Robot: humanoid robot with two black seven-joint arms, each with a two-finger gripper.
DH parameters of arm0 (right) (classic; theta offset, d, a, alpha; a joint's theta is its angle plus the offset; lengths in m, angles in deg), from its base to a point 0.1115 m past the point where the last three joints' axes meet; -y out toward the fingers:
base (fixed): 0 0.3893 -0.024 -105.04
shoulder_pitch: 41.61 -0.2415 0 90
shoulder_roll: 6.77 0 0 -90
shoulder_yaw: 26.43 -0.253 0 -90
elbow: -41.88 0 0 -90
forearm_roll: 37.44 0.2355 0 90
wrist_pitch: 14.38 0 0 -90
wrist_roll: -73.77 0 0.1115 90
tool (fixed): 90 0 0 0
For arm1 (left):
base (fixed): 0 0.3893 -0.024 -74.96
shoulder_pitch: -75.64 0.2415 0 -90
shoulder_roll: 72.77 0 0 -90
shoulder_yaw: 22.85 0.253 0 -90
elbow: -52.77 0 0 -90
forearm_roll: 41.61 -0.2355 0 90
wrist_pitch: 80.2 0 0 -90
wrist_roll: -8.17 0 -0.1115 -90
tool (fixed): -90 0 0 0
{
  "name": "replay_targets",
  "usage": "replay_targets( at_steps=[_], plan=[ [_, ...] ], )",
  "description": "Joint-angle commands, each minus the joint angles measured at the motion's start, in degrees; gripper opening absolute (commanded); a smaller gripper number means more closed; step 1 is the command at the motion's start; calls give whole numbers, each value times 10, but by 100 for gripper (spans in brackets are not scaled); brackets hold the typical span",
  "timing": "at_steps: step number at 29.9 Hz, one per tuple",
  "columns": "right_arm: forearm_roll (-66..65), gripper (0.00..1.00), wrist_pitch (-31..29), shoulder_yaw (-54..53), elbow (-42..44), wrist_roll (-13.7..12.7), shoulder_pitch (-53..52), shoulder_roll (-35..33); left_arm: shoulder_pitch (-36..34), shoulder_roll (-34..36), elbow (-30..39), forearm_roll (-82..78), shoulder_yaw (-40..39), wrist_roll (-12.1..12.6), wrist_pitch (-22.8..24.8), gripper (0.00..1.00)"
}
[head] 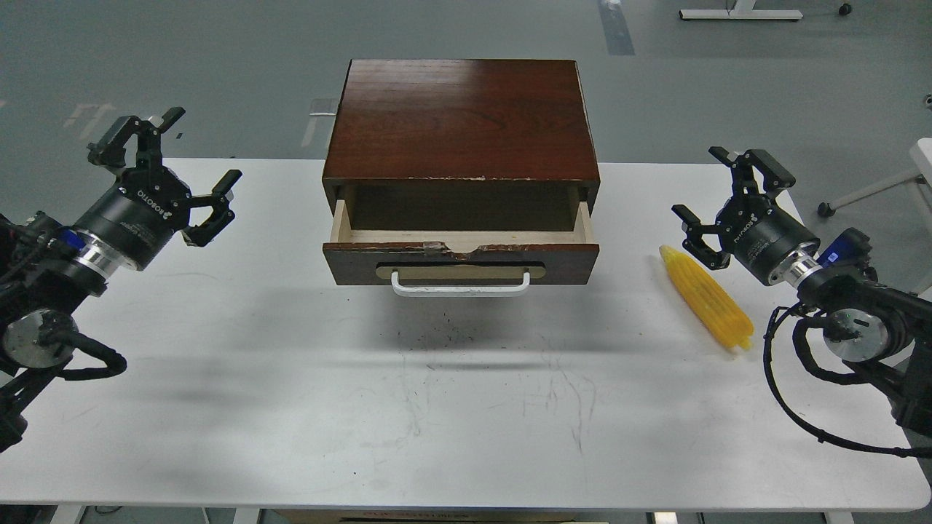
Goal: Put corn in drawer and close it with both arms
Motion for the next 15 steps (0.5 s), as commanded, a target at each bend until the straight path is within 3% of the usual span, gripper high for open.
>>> replay_targets(
  at_steps=[1,15],
  plan=[
    [-1,98,-4,1,-1,0,-2,-5,-5,1,-4,1,-11,-3,0,100],
    [-11,100,-7,8,-9,0,-13,-22,-5,0,-1,0,-24,-20,0,100]
  ],
)
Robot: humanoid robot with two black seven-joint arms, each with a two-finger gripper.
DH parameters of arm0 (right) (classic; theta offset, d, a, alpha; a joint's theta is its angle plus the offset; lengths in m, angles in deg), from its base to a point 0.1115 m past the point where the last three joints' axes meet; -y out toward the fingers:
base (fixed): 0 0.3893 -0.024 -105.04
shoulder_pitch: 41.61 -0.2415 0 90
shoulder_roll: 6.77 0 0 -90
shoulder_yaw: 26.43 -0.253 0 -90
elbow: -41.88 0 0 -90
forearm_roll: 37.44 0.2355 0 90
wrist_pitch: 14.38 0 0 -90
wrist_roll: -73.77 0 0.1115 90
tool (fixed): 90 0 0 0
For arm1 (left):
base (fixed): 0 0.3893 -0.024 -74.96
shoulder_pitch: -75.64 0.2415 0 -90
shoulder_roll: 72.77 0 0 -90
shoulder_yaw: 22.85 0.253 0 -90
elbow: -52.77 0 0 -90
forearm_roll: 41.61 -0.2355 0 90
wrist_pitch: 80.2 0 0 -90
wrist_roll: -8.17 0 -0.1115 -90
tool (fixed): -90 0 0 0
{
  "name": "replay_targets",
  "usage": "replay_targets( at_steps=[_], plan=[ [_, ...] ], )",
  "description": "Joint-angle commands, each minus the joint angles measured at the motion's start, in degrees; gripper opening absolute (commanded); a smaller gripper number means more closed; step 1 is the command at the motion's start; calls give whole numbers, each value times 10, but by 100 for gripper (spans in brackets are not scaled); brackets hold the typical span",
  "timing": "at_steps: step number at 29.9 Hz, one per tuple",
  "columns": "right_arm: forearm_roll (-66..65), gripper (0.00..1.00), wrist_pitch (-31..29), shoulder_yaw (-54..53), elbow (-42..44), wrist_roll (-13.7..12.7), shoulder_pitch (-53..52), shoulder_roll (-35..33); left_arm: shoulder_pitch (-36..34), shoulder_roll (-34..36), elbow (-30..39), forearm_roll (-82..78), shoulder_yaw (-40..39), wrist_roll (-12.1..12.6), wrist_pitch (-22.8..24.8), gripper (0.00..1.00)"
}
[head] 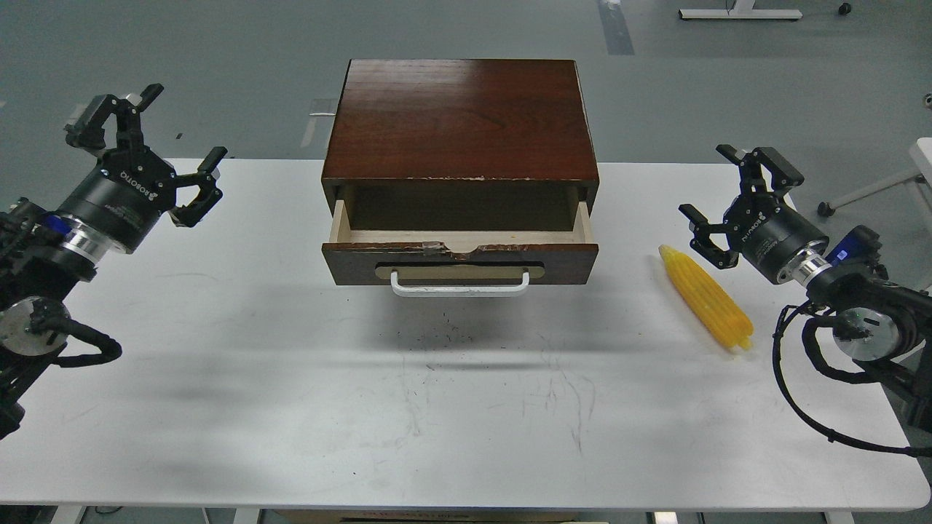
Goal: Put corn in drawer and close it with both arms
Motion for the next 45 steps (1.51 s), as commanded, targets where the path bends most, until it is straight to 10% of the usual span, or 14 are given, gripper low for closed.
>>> replay_targets(
  at_steps=[1,14,21,45],
  plan=[
    [-15,100,-1,4,-8,0,-15,-29,0,2,3,0,0,-3,0,100],
    [-488,100,14,27,-17,0,-139,-147,0,-3,7,-3,0,-3,0,100],
    [-705,100,129,89,-19,0,-126,-145,2,-2,7,-6,0,-4,0,100],
    [-771,100,222,246,30,0,-125,-67,2,5,17,-6,-1,-4,0,100]
  ],
)
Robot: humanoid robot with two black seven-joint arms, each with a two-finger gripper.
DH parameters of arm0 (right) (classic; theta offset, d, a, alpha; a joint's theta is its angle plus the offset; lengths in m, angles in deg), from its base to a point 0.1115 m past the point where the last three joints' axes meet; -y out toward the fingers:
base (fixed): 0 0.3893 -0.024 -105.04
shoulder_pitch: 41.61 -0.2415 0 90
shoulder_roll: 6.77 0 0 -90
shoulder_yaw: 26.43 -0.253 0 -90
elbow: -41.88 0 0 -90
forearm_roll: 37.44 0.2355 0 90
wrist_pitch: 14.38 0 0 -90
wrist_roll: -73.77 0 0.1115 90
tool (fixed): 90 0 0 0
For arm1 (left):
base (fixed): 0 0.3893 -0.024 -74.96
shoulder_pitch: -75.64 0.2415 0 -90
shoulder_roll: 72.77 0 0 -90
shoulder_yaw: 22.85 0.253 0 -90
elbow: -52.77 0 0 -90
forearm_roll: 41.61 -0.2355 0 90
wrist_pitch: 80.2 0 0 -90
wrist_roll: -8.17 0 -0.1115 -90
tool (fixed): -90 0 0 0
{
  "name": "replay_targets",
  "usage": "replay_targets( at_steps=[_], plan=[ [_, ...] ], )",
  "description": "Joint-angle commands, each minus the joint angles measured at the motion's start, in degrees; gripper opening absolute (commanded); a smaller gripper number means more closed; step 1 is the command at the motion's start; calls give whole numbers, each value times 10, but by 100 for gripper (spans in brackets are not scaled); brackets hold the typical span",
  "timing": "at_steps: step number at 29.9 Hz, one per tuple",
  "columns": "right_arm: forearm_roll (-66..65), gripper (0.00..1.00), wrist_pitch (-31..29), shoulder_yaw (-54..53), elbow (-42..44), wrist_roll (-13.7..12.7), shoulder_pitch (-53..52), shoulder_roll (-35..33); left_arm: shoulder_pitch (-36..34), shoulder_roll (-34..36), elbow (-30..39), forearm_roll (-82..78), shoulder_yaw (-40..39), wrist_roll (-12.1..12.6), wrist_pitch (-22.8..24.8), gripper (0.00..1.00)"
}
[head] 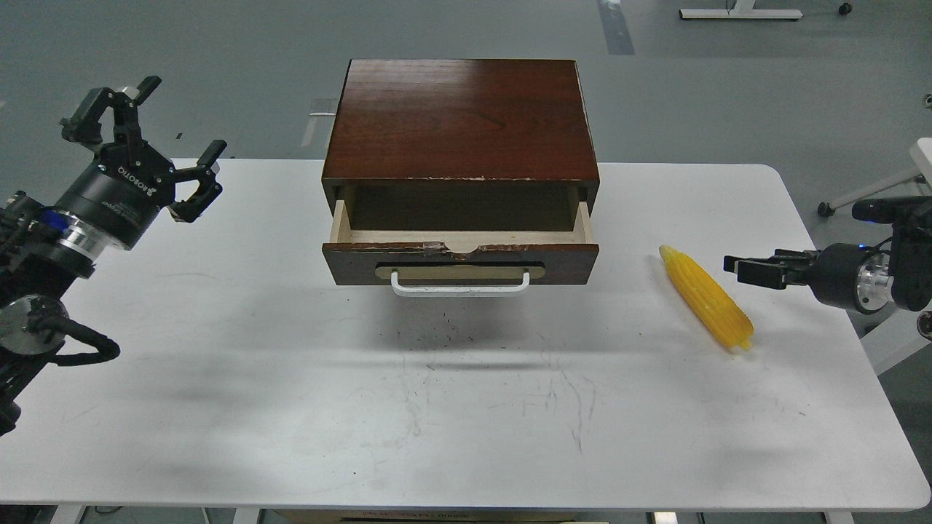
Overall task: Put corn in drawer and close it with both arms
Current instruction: 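Reach the right gripper down to the yellow corn cob and grasp it, then lift the corn with the right gripper and carry it into the open drawer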
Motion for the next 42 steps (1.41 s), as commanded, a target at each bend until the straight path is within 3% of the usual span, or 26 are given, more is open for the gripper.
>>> replay_targets(
  at_steps=[1,13,16,20,21,23,27,35,42],
  plan=[
    [0,100,0,4,6,0,2,23,0,-1,1,0,0,1,0,100],
    [0,97,25,48,41,0,16,90,3,0,0,-1,0,1,0,100],
    [1,90,28,64,41,0,16,90,3,0,0,-1,0,1,0,100],
    [1,51,29,80,39,0,16,87,4,1,0,-1,0,1,0,100],
    [1,34,29,80,38,0,16,85,4,1,0,-1,0,1,0,100],
    [1,15,30,80,34,0,13,83,4,1,0,-1,0,1,0,100],
    [3,5,39,78,11,0,-5,69,4,1,0,-1,0,1,0,100],
    [11,4,45,77,-59,0,-190,36,4,9,0,-1,-3,1,0,100],
    [29,5,38,88,-118,0,-345,82,3,17,0,-1,-3,1,0,100]
  ],
)
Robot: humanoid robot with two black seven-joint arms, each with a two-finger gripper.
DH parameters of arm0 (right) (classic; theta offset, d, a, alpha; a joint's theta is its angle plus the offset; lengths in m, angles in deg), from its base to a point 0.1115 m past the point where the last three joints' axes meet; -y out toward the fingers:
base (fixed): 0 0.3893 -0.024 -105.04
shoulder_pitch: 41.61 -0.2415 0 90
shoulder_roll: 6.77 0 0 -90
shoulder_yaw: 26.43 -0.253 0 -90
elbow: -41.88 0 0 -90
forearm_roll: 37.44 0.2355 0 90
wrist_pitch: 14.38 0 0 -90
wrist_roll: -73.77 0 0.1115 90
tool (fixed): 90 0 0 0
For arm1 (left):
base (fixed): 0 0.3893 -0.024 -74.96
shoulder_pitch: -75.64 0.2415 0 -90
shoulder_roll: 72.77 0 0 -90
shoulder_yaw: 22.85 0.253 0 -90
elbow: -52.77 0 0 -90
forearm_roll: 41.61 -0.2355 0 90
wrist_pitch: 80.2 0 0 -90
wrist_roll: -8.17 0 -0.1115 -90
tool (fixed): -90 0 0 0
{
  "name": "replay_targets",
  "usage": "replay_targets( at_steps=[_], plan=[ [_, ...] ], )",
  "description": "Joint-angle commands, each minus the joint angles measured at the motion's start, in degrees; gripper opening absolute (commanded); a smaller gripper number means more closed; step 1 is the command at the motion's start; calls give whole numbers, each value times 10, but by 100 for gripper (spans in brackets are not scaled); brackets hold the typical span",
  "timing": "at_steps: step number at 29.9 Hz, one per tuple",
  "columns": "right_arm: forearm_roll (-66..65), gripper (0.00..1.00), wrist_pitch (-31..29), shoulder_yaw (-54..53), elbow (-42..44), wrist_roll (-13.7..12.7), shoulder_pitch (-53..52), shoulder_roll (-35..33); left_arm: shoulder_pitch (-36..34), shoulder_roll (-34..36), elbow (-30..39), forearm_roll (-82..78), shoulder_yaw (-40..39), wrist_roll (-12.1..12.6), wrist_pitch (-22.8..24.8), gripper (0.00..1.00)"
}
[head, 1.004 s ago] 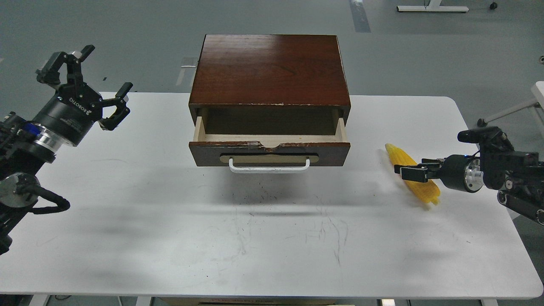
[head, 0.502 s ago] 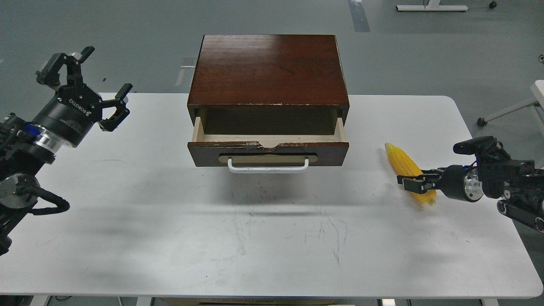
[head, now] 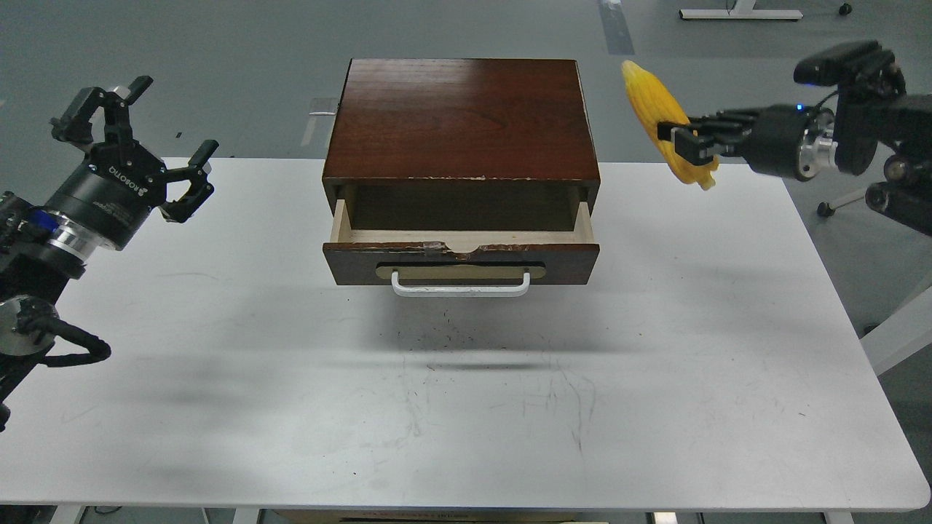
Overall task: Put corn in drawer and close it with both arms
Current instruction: 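Lift the corn with the right gripper and carry it into the open drawer, then release the corn in the drawer and withdraw the right gripper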
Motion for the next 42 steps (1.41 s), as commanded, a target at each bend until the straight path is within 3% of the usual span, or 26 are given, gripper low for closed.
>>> replay_targets(
  at_steps=[1,5,13,21,26,28,30,31,33,35,36,42],
  plan=[
    [22,5,-2,26,-42,0,-77,51,-1,4,0,0,0,0,0,100],
    [24,5,0,93,-55,0,-149,137,-2,10,1,0,-1,0,0,100],
    [15,5,8,151,-49,0,-170,262,-2,14,1,0,-2,0,0,100],
    [-41,6,53,211,-49,0,-170,295,-2,18,1,0,-2,0,0,100],
    [-55,14,54,227,-48,0,-169,308,-2,19,1,0,-2,0,0,100],
    [-56,23,54,230,-48,0,-169,311,-2,20,1,0,-2,0,0,100],
    [-55,37,54,231,-48,0,-168,313,-1,20,1,0,-2,0,0,100],
    [-55,37,54,231,-48,0,-168,313,-1,20,1,0,-2,0,0,100],
    [-54,67,55,231,-48,0,-167,313,-1,21,1,0,-2,0,0,100],
    [-52,76,55,230,-48,0,-167,312,-1,22,1,0,-2,0,0,100],
    [-49,90,56,224,-48,0,-167,310,-2,22,1,0,-2,0,0,100],
    [-33,99,57,162,-51,0,-170,269,-2,22,1,0,-2,0,0,100]
  ],
)
